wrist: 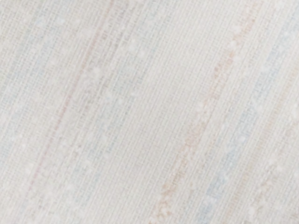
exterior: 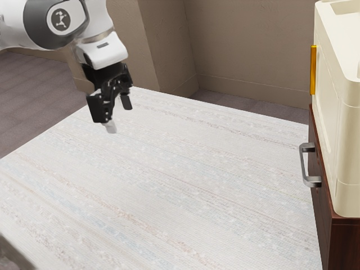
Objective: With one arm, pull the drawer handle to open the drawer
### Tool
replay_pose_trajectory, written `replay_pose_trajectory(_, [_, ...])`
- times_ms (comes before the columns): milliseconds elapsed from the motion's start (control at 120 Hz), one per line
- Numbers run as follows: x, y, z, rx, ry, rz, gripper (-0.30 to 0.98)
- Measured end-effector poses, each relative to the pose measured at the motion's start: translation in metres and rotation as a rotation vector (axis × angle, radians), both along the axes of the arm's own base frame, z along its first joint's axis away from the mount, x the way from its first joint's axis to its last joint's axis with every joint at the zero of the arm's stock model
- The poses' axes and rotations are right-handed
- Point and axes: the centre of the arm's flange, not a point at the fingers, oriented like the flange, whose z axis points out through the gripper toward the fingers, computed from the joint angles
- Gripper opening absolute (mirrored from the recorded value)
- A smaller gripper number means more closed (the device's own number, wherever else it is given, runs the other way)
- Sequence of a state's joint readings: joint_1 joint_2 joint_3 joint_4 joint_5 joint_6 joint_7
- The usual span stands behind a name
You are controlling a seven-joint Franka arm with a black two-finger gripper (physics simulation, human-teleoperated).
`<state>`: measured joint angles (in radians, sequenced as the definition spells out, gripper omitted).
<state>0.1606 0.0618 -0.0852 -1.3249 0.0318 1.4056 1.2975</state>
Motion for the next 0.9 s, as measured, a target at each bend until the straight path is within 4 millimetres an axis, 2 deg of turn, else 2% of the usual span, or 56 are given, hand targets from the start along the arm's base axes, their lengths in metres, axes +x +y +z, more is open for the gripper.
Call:
replay_pose_trajectory(158, [0.016, -0.036, -0.018, 0.017, -0.001, -0.328, 0.68])
replay_pose_trajectory(283, [0.031, -0.048, -0.030, -0.015, -0.019, -0.548, 0.68])
replay_pose_trajectory(400, [0.053, -0.059, -0.049, -0.108, -0.086, -0.748, 0.67])
replay_pose_trajectory(583, [0.064, -0.118, -0.048, -0.162, -0.232, -1.061, 0.65])
replay_pose_trajectory(675, [0.067, -0.138, -0.049, -0.168, -0.290, -1.174, 0.58])
replay_pose_trajectory(900, [0.085, -0.172, -0.069, -0.183, -0.421, -1.355, 0.43])
